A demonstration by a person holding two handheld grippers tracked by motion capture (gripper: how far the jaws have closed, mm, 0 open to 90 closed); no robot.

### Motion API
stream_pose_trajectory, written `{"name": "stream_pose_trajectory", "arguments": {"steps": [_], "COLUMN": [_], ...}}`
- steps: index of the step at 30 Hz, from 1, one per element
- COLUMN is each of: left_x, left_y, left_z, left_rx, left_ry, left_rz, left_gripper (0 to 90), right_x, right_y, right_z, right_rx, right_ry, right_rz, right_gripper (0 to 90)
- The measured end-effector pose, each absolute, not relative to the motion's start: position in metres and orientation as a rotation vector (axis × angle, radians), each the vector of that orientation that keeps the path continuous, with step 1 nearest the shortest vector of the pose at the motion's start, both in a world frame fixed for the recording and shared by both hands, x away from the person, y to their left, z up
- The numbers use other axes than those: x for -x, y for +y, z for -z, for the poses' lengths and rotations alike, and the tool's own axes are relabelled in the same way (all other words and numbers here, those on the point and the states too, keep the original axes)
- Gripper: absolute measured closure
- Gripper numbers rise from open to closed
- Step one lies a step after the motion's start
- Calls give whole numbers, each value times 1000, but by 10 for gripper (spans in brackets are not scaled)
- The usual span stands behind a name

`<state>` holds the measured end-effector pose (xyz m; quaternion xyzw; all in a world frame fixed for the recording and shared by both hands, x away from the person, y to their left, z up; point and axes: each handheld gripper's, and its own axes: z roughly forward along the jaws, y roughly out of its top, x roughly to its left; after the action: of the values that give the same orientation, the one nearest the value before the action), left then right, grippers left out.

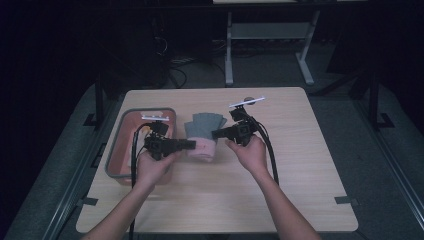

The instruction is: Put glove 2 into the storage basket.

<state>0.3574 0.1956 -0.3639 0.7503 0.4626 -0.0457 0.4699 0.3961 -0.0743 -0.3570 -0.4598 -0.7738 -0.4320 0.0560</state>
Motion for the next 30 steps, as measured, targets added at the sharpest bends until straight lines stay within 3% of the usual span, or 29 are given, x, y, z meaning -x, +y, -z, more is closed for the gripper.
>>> {"name": "stream_pose_trajectory", "arguments": {"steps": [30], "left_x": [-355], "left_y": [254], "left_z": [352], "left_rx": [-1775], "left_ry": [1195], "left_rz": [46], "left_gripper": [683], "right_x": [-419], "right_y": [-19], "right_z": [347], "right_rx": [1272], "right_ry": [-2284], "right_rz": [1359], "right_gripper": [801]}}
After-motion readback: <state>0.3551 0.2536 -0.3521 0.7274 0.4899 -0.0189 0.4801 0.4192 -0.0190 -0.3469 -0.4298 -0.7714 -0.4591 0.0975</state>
